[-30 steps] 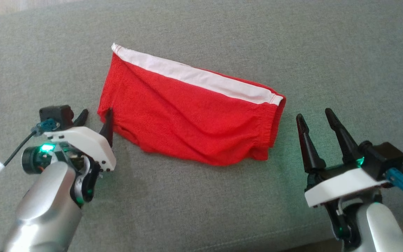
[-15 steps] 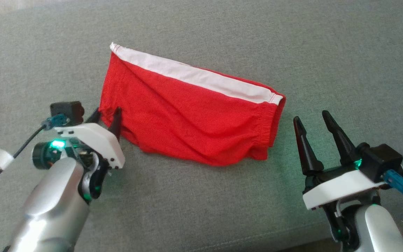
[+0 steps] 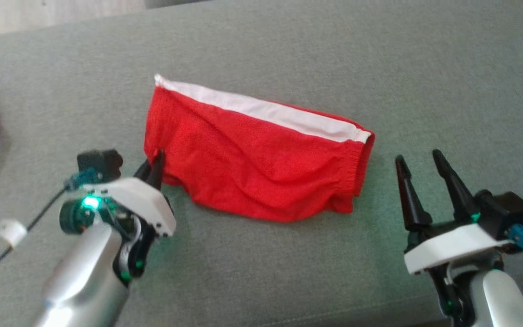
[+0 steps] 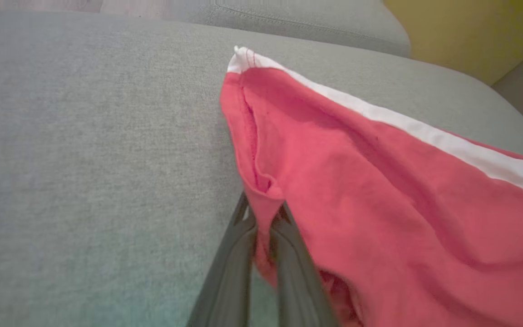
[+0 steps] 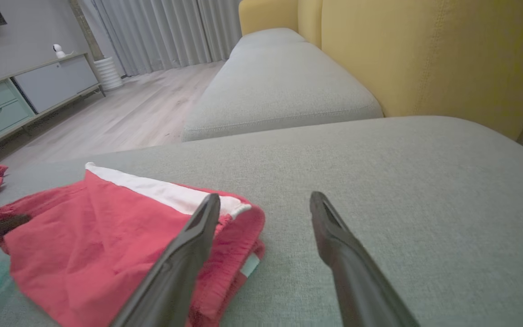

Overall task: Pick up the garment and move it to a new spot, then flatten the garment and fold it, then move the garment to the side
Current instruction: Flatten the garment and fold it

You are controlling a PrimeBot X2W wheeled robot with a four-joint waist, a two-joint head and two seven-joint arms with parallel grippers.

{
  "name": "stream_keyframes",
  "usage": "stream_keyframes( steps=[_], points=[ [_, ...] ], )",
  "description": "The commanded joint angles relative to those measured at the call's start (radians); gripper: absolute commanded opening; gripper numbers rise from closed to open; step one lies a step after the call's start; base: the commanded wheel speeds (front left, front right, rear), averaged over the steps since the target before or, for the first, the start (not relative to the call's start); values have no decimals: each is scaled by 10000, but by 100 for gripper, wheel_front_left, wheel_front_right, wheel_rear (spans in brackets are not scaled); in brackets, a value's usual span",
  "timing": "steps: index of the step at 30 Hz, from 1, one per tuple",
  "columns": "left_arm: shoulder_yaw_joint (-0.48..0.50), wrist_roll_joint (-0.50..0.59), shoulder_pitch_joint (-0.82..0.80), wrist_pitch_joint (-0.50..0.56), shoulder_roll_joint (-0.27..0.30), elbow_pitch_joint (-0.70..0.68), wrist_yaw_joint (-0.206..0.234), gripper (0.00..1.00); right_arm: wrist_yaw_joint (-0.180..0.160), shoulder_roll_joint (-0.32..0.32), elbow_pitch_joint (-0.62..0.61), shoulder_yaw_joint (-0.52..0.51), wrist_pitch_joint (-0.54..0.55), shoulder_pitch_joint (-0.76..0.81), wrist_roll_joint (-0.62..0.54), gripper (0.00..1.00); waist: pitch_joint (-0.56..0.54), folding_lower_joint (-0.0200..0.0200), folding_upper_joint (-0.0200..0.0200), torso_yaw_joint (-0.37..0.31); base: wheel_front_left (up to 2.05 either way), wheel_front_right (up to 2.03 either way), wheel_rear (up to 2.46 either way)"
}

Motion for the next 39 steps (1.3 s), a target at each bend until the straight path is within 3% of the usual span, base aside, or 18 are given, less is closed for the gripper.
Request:
stream_keyframes(
  steps=[1,8,19,21,22,23,33,39],
  points=[
    [529,-88,291,-268,432,-677,181,0,75,-37,-238,26,-60,77,40,100,-306,0,-1,326,0,0,0],
    [686,-418,2179,-785,391,-2242,724,0,75,-37,-1,-688,52,336,-34,100,-934,0,-1,1033,0,0,0],
    [454,-488,3671,-1454,-108,-2812,1175,0,75,-37,390,-1138,489,564,-228,100,-1673,0,-1,1616,0,0,0],
    [417,-421,3741,-1659,-188,-2776,1191,40,75,-37,460,-1133,538,613,-229,100,-1816,0,-1,1658,0,0,0],
    [379,-338,3756,-1791,-201,-2770,1178,83,75,-37,495,-1133,558,644,-230,100,-1891,0,-1,1677,0,0,0],
    [377,-236,3756,-1973,-206,-2769,1199,100,75,-37,527,-1138,574,678,-229,100,-1964,0,-1,1697,0,0,0],
    [449,742,3981,-3346,312,-3111,1499,100,75,-37,676,-1106,768,957,-236,100,-2701,0,-1,1954,0,0,0],
    [637,908,4649,-3549,663,-3804,2003,100,75,-37,991,-787,844,886,-95,100,-2925,0,-1,2363,0,0,0]
  ],
)
